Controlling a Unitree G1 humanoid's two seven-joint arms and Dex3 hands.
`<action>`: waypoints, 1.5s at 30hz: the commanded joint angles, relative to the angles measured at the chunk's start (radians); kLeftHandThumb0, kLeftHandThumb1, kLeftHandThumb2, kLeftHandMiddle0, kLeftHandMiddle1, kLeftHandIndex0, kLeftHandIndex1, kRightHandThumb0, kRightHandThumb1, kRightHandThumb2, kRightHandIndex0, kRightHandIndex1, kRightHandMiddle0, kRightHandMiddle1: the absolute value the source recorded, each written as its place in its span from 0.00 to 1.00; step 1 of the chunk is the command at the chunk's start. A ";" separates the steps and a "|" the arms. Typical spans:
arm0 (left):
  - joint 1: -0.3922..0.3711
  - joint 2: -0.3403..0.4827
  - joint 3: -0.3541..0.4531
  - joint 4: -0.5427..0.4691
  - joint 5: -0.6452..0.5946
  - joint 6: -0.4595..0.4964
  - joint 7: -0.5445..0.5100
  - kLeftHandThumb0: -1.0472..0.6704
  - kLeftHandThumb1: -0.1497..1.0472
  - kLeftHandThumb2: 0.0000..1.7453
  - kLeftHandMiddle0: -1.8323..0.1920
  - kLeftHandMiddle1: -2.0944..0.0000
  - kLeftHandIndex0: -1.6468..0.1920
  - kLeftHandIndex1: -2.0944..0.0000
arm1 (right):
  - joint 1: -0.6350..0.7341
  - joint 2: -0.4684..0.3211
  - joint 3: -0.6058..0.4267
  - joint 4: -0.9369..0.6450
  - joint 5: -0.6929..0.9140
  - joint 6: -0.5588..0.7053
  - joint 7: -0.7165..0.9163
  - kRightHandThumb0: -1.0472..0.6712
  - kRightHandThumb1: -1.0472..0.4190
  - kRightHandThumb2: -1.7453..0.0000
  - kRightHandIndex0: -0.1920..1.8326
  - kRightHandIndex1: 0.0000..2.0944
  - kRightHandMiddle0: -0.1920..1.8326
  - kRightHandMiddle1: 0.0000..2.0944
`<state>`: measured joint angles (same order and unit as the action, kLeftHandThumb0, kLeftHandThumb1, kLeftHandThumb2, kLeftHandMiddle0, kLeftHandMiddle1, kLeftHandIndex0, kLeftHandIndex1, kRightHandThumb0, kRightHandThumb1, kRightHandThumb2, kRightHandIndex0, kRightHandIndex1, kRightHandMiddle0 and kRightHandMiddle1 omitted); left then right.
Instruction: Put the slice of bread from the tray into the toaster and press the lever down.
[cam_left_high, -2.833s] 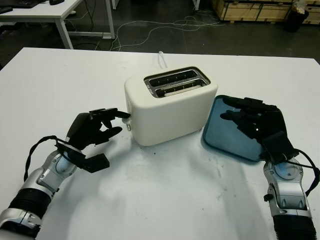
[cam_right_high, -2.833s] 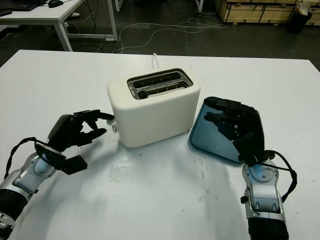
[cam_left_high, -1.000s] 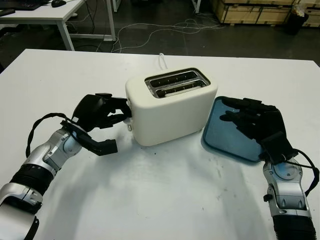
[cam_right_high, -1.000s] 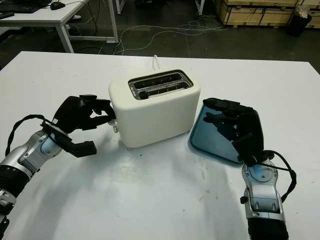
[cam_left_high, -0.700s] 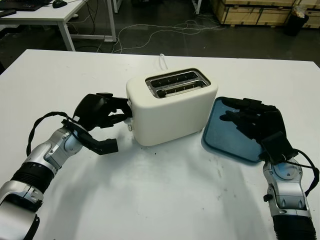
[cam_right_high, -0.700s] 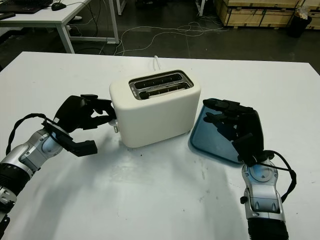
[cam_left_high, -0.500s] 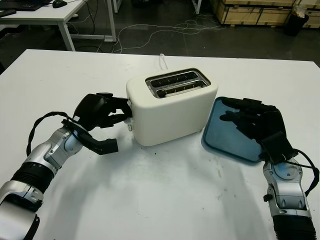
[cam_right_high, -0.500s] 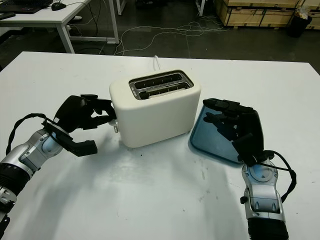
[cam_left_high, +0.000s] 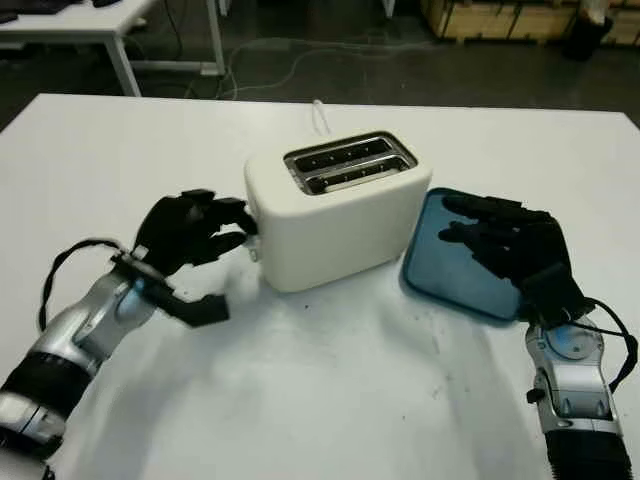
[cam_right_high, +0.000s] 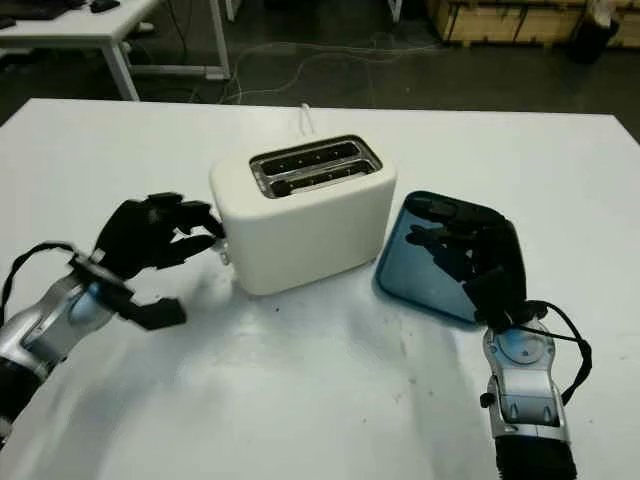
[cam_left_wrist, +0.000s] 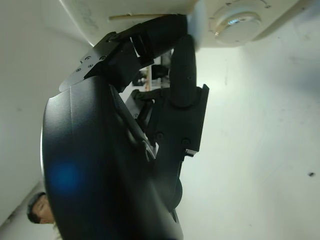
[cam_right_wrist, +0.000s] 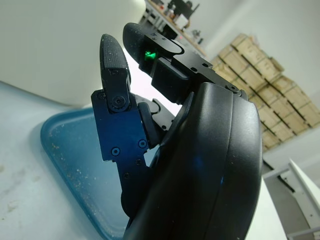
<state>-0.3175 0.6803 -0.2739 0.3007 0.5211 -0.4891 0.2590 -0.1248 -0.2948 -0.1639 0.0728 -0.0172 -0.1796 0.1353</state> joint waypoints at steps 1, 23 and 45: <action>0.035 0.007 0.052 -0.040 -0.017 0.021 -0.028 0.43 0.89 0.11 0.64 0.29 0.50 0.68 | -0.006 -0.004 0.001 0.012 0.005 -0.014 0.004 0.33 0.09 0.91 0.58 0.27 0.61 0.00; -0.053 0.154 0.286 -0.237 0.021 0.288 -0.382 0.27 0.88 0.01 0.56 0.49 0.40 0.84 | -0.196 -0.295 -0.017 0.068 -0.082 0.070 0.123 0.31 0.09 0.95 0.52 0.24 0.56 0.00; -0.032 0.105 0.324 -0.347 -0.074 0.339 -0.544 0.26 0.89 0.05 0.63 0.35 0.49 0.68 | -0.387 -0.425 0.096 0.135 -0.248 0.192 0.213 0.26 0.12 1.00 0.55 0.07 0.51 0.00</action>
<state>-0.3603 0.7978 0.0339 -0.0397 0.4532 -0.1608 -0.3063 -0.5039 -0.7135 -0.0724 0.1996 -0.2569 0.0082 0.3598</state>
